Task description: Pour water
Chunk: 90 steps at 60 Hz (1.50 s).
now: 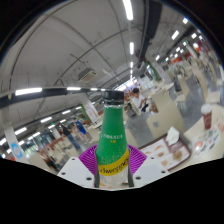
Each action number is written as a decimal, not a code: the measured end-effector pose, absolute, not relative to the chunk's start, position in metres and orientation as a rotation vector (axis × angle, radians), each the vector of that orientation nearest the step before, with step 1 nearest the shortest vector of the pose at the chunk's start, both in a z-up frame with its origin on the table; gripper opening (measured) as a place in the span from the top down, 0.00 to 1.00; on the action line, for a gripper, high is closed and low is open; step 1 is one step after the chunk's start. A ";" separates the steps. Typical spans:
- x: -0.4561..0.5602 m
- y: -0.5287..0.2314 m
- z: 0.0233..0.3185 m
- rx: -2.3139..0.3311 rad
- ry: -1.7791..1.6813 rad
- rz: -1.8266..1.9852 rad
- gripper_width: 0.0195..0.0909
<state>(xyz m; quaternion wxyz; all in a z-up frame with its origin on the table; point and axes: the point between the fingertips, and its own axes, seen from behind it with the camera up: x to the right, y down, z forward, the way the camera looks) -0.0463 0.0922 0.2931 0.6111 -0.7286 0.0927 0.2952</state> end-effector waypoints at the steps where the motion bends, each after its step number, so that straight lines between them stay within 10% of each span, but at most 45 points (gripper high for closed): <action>1: -0.040 0.094 0.289 -1.677 0.180 0.600 0.75; 30: 0.070 0.101 0.075 -1.829 -0.141 0.004 0.74; 48: 0.076 0.101 0.078 -1.792 -0.077 0.027 0.72; 55: 0.073 0.100 0.074 -1.859 -0.060 0.085 0.45; 60: 0.070 0.093 0.068 -1.928 -0.010 0.149 0.06; 90: -0.015 -0.084 0.133 -2.188 0.021 -0.054 0.07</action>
